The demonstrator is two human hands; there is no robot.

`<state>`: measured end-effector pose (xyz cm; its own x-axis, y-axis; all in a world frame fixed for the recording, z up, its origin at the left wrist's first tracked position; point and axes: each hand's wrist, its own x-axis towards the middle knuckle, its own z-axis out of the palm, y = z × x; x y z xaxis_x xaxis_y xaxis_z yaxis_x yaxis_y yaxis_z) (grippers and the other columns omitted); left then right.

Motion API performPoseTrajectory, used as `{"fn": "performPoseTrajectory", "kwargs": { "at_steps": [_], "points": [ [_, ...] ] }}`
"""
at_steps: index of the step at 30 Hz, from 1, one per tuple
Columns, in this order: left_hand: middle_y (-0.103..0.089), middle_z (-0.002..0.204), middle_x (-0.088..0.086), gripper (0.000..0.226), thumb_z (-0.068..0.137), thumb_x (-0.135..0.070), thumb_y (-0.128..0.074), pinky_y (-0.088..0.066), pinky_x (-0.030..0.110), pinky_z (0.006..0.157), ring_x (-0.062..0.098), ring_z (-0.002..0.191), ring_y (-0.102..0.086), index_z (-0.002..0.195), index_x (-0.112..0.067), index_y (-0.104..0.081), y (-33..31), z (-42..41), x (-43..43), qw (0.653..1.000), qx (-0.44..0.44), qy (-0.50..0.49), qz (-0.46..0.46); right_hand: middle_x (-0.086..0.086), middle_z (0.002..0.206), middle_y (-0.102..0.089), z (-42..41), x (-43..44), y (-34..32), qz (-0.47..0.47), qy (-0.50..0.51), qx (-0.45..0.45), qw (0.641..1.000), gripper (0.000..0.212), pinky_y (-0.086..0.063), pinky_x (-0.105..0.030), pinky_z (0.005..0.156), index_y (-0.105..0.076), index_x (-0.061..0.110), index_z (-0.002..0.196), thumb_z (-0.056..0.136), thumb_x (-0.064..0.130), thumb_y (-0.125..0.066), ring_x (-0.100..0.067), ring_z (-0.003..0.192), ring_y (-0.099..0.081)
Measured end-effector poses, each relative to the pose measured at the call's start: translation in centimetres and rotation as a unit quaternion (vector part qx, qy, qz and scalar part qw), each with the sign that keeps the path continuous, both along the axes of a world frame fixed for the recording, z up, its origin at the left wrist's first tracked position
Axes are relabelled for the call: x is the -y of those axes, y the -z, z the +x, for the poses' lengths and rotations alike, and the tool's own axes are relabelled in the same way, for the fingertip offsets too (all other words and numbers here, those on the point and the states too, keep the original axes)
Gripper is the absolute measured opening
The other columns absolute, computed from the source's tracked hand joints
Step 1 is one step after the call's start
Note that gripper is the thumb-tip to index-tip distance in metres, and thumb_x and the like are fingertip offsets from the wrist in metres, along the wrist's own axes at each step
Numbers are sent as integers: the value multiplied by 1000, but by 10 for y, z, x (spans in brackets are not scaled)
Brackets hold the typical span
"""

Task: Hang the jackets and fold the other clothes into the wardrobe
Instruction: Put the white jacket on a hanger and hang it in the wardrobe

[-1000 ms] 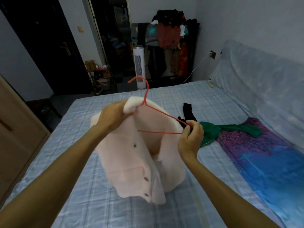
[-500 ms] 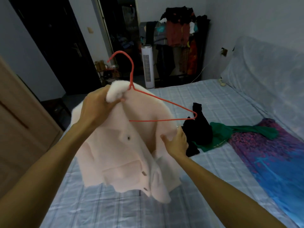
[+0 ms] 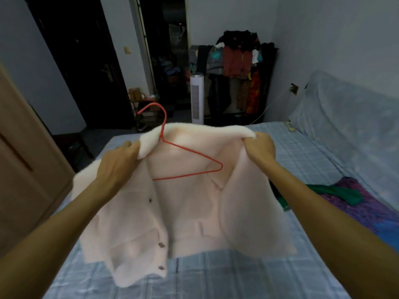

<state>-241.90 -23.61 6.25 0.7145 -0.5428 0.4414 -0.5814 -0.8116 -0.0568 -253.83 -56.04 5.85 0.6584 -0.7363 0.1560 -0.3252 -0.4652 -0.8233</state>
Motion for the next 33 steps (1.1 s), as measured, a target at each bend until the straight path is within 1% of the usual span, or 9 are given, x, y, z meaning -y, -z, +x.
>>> {"fn": "performPoseTrajectory", "kwargs": {
  "at_steps": [5,9,12,14,18,21,24,27,33],
  "points": [
    [-60,101,26,32,92,-24,-52,-48,54,72,44,86,-60,115,-1,-55,7,-12,53,991,-41,-2,-128,1,63,-54,-7,-40,-16,-28,-13,71,997,28,-33,-28,49,-52,18,62,90,21,-47,-19,61,-51],
    [-65,102,21,37,93,-34,-53,-49,47,71,39,87,-60,119,-7,-57,-3,-27,79,966,-40,39,-251,1,66,-60,-13,-78,9,-113,-174,63,976,26,-47,-32,56,-56,20,66,89,30,-53,-20,63,-59],
    [-67,98,18,29,92,-25,-55,-44,38,65,37,84,-61,113,-7,-62,-16,-29,76,946,-13,73,-315,3,95,-63,-13,-57,14,-195,-234,97,948,29,-51,-39,76,-64,26,86,87,52,-52,-18,90,-59],
    [-68,98,16,26,89,-22,-55,-45,39,68,34,85,-62,108,-7,-64,-26,-30,74,929,-16,82,-359,0,120,-52,-12,-34,1,-211,-190,122,951,29,-41,-45,95,-61,29,106,90,47,-45,-24,112,-48],
    [-67,94,18,33,87,-28,-51,-50,41,69,34,82,-63,99,0,-64,-48,-35,71,919,7,133,-370,-12,132,-41,-18,-12,-41,-326,-107,173,923,47,-25,-37,108,-48,7,118,86,41,-54,-26,123,-38],
    [-65,86,25,43,84,-32,-47,-52,46,62,39,73,-64,91,9,-61,-65,-32,67,920,72,159,-351,-12,122,-55,-22,-2,-74,-365,-132,181,904,52,-35,-40,102,-48,8,116,81,44,-64,-26,115,-48],
    [-63,80,24,37,84,-28,-48,-53,45,56,37,67,-62,85,8,-60,-79,-35,77,913,99,182,-350,-9,93,-68,-25,-11,-95,-370,-164,116,907,49,-51,-41,70,-64,9,100,88,53,-46,-29,84,-63],
    [-63,77,21,33,84,-26,-48,-50,40,55,34,64,-61,81,5,-59,-86,-42,93,914,94,198,-342,-14,90,-70,-21,-35,-101,-376,-160,153,900,32,-51,-42,70,-66,4,94,90,32,-52,-35,80,-65],
    [-67,103,13,32,92,-30,-56,-42,27,76,25,89,-61,110,-5,-63,-104,-46,94,917,31,221,-332,-14,87,-69,-20,-46,-126,-474,-160,97,861,36,-42,-35,63,-65,5,92,93,38,-52,-37,77,-63]
  ]
}}
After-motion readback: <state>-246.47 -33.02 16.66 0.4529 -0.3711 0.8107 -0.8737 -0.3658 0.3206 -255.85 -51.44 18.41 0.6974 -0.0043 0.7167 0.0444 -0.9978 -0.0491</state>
